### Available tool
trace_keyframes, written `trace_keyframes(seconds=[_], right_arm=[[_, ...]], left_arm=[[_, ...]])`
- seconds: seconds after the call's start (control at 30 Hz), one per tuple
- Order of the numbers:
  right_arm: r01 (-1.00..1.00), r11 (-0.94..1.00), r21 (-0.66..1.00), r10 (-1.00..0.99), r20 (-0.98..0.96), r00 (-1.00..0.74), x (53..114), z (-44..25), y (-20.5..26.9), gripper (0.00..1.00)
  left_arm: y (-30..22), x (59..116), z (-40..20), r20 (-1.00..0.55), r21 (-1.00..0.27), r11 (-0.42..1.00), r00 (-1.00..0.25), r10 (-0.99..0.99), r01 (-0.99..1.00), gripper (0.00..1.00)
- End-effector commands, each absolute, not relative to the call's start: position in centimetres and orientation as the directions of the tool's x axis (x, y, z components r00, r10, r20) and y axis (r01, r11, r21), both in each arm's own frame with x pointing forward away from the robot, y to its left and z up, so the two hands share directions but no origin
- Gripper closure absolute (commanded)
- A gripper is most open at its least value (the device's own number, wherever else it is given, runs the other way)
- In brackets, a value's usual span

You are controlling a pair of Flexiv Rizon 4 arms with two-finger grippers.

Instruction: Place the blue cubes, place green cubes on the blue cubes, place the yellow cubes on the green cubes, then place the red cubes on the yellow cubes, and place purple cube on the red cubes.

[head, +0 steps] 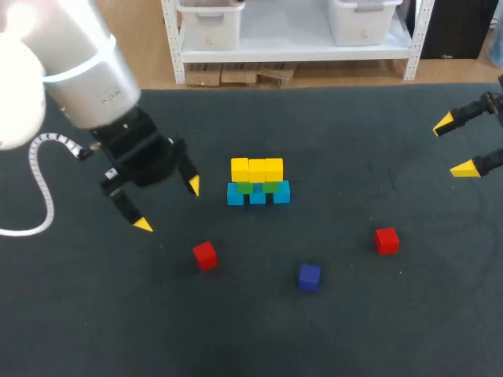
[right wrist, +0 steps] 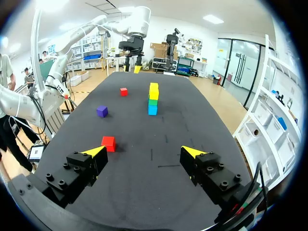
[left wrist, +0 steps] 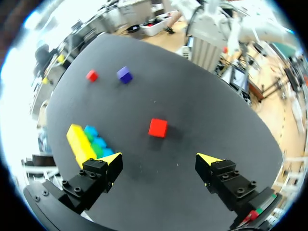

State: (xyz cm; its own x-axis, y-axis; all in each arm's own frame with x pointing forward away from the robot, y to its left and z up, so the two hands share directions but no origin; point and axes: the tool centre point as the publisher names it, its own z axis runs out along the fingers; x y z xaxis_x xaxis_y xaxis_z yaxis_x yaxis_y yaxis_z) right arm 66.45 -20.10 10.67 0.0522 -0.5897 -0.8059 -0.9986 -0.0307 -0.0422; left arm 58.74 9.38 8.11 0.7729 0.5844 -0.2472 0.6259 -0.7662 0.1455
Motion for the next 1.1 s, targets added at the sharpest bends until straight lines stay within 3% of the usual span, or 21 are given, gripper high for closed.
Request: trace_keyframes(seconds=[0.03, 0.47, 1.1], right_arm=[[-0.999, -0.031, -0.043, -0.589, -0.807, 0.053, 66.4, 10.6, -20.1, 0.0], [-0.999, -0.031, -0.043, -0.589, -0.807, 0.053, 66.4, 10.6, -20.1, 0.0], [-0.999, -0.031, -0.043, -0.589, -0.807, 0.053, 66.4, 10.6, -20.1, 0.0]], left_arm=[[7.7, 59.6, 7.0, -0.299, 0.081, -0.863, 0.838, 0.457, 0.499, 0.0], [5.1, 57.0, 4.2, -0.342, 0.069, -0.863, 0.825, 0.451, 0.5, 0.0], [5.5, 55.7, 0.9, -0.328, 0.033, -0.839, 0.799, 0.504, 0.542, 0.0]])
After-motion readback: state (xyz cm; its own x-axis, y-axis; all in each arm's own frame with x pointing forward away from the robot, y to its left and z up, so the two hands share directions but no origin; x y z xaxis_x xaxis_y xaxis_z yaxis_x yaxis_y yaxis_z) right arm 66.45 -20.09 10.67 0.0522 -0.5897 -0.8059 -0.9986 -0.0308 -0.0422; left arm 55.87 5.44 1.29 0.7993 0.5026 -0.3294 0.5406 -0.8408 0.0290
